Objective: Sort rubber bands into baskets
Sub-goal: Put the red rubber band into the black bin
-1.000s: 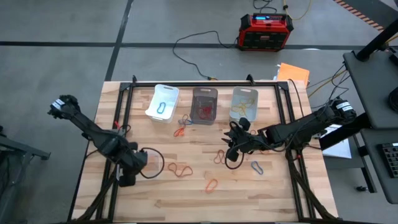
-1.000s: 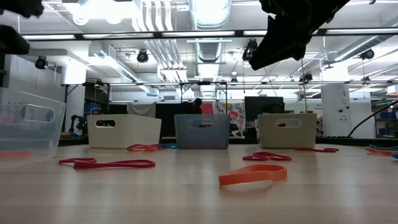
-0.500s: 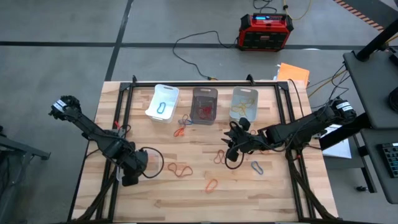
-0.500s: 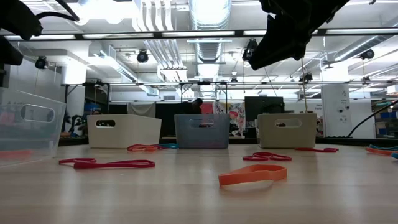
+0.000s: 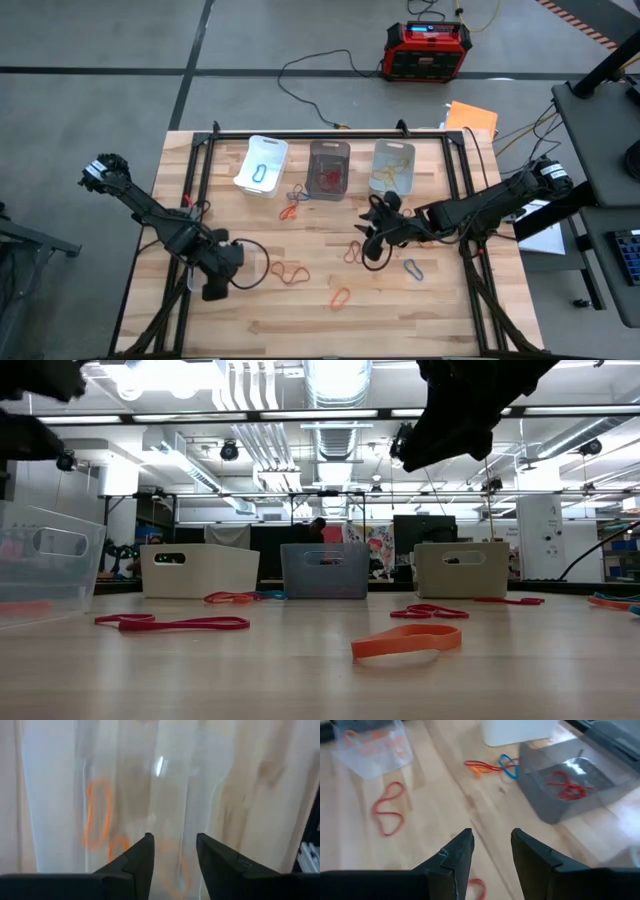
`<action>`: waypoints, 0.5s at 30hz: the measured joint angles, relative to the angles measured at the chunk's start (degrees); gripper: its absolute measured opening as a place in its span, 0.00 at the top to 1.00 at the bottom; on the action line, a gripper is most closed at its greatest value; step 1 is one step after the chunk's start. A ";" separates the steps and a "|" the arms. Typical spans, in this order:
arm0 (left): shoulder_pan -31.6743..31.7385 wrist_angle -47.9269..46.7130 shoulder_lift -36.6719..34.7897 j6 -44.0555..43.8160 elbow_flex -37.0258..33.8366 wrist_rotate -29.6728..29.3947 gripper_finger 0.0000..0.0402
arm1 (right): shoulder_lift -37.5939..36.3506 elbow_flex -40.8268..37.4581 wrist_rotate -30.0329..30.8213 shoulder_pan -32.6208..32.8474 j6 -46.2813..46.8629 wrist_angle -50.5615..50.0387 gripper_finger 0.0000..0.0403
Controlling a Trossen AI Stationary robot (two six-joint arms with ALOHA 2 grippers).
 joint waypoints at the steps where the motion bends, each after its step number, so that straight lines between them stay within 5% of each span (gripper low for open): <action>1: 0.00 1.58 0.00 2.12 0.00 -1.22 0.67 | 0.10 0.00 -0.41 0.00 -0.04 1.11 0.68; 8: 0.00 6.49 -0.11 17.00 0.00 -15.83 0.67 | 4.73 0.05 -5.05 0.13 -5.07 12.16 0.67; 15: 0.00 6.66 -1.13 24.45 0.00 -31.33 0.67 | 14.18 8.26 -7.09 0.13 -9.21 11.77 0.67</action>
